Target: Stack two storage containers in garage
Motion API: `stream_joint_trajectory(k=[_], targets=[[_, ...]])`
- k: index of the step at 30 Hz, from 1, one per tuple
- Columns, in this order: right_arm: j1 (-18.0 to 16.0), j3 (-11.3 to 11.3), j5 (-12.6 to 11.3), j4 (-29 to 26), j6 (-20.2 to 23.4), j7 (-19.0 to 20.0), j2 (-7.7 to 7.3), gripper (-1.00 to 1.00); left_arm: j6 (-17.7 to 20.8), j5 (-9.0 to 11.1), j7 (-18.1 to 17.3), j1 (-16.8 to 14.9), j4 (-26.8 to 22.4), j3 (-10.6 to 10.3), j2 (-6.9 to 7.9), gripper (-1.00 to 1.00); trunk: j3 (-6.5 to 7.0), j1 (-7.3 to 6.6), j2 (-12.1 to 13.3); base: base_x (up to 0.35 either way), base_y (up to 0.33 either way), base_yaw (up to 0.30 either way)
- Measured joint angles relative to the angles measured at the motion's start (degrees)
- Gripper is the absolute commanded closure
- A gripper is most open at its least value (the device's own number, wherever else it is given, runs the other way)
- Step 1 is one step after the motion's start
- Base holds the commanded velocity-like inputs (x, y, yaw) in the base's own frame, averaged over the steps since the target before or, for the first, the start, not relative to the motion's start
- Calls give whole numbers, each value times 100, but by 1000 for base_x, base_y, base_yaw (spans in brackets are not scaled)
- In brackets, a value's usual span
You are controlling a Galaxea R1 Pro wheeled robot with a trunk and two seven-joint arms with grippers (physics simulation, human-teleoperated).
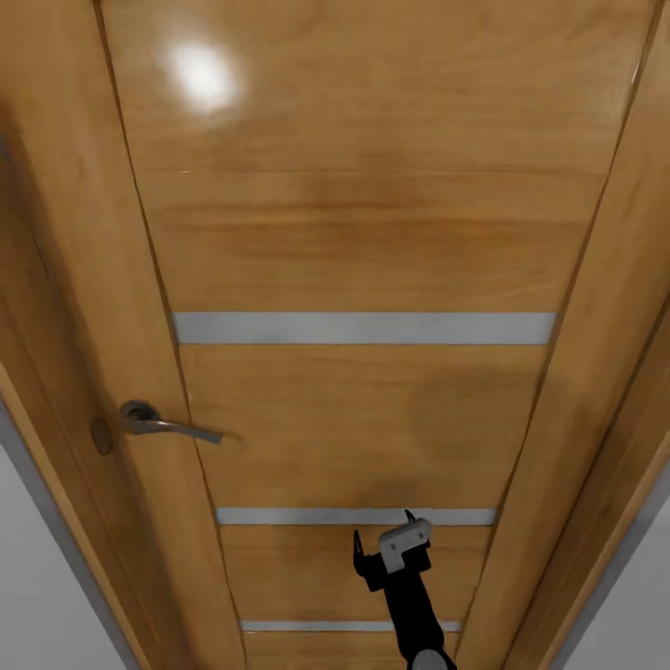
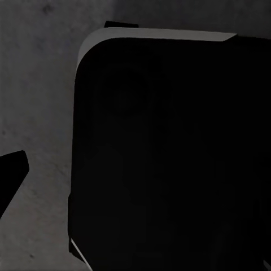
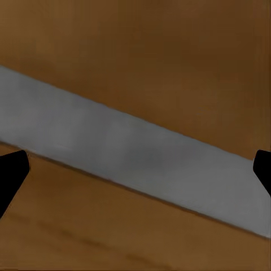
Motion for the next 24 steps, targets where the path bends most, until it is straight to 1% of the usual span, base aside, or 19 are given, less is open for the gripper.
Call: stream_joint_trajectory(k=[1,3,5,7,9,10,12,13,14,15,16,17,18,19,20,22,23,24], targets=[[-63,2,2,4,151,-9,43,-100,0,0,0,0,-2,0,0,-100,0,0,0,0,0,0],[-176,-3,-67,31,178,13,54,-100,0,0,0,0,-2,-1,0,-100,0,0,0,0,0,0],[-302,2,-35,90,200,3,62,-100,0,0,0,0,0,-1,0,-100,0,0,0,0,0,0],[-465,-11,-87,231,209,21,83,-100,0,0,0,0,1,-1,0,-100,0,0,0,0,0,0],[-668,-22,-46,424,227,3,215,-100,0,0,0,0,-2,-1,0,-100,0,0,0,0,0,0],[-766,-20,-90,479,224,10,256,-100,0,0,0,-1,-1,-1,0,-100,0,0,0,0,0,0],[-986,-21,-44,639,319,-30,415,-100,0,0,0,0,0,-1,0,-100,0,0,0,0,0,0],[-1092,-18,-33,679,359,-51,456,-100,0,0,0,0,-2,-1,0,-100,0,0,0,0,0,0],[-1231,-19,-63,753,446,-55,526,-100,0,0,0,0,-2,-1,0,-100,0,0,0,0,0,0],[-1401,-7,-4,881,666,-56,638,-100,0,-3,0,0,-1,0,0,-100,0,0,-1,0,0,0],[-1561,-12,-48,936,744,-74,699,-100,0,-5,0,0,0,-1,-3,-100,0,0,0,0,0,0],[-1720,-8,-11,977,897,-61,763,-100,-1,-8,0,0,-1,-1,-5,-100,-1,0,-1,0,0,0],[-1866,-19,24,1047,866,-90,898,-100,-1,-13,0,-1,0,-2,-7,-100,2,0,0,0,0,0],[-2059,-21,114,1358,981,-145,1042,-100,0,-15,0,1,-1,0,-8,-100,1,-1,-1,0,0,0],[-2150,-14,65,1482,975,-147,1046,-100,0,-16,0,0,0,-1,-8,-100,2,0,0,0,0,0],[-2385,-1,91,1848,1009,-208,1046,-100,-1,-17,0,0,-1,-1,-9,-100,2,-1,-1,0,0,0],[-2437,-12,69,1937,1011,-222,1046,-100,0,-17,0,0,-1,-1,-9,-100,2,0,0,0,0,0],[-2596,14,114,2207,1030,-247,1046,-100,-1,-17,0,-1,2,-2,-9,-100,2,-1,-2,0,0,0]])
